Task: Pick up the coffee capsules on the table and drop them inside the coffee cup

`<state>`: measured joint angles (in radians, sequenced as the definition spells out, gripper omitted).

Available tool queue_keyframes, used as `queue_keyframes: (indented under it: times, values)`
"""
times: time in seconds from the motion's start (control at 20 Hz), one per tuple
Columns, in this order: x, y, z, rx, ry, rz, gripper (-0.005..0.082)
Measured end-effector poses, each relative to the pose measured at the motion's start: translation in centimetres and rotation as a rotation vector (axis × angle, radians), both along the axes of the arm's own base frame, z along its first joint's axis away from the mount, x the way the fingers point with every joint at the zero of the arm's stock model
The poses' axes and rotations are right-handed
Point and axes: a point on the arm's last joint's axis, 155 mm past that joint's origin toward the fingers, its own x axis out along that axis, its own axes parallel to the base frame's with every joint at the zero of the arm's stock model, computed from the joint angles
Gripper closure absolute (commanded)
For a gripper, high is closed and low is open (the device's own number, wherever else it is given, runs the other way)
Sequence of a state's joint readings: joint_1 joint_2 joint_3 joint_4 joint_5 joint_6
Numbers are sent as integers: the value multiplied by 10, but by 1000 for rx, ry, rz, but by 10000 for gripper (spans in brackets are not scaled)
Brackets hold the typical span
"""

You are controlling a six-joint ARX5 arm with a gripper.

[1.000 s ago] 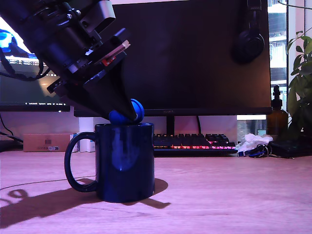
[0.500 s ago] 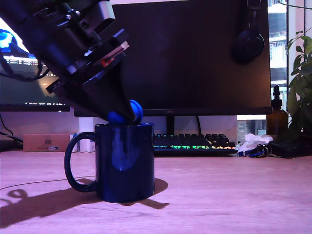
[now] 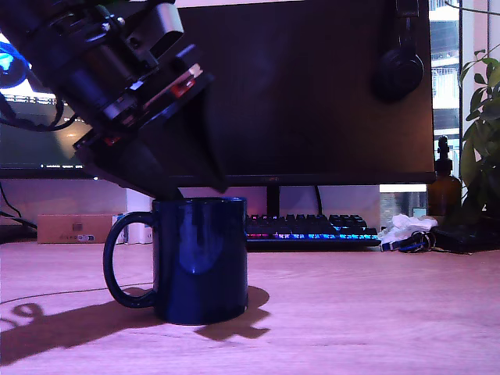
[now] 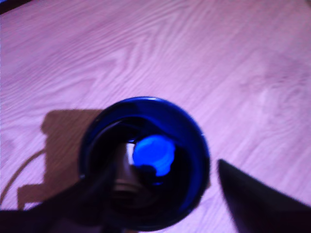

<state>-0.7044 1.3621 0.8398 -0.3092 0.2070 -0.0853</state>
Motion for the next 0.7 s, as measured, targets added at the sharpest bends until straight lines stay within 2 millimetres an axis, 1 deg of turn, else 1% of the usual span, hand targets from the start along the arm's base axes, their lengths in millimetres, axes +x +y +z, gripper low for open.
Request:
queue_keyframes:
  times: [0.1,0.15,0.25,0.3,0.35,0.45,0.5,0.7]
  values:
    - [0,-1,1,-1,0,-4,18]
    - [0,-1,1,-1,-3,-5,53]
    - [-1,1,2,2,-2,-6,178]
    - [-3,1,3,3,1,-7,275]
    - [-4,0,5,-6,2,-14,410]
    - [-6,-1,13,-29,-10,-24,722]
    - [-6,-1,19,-38,-22,-26,788]
    - [-3,-1,43,-77,-110,-48,783]
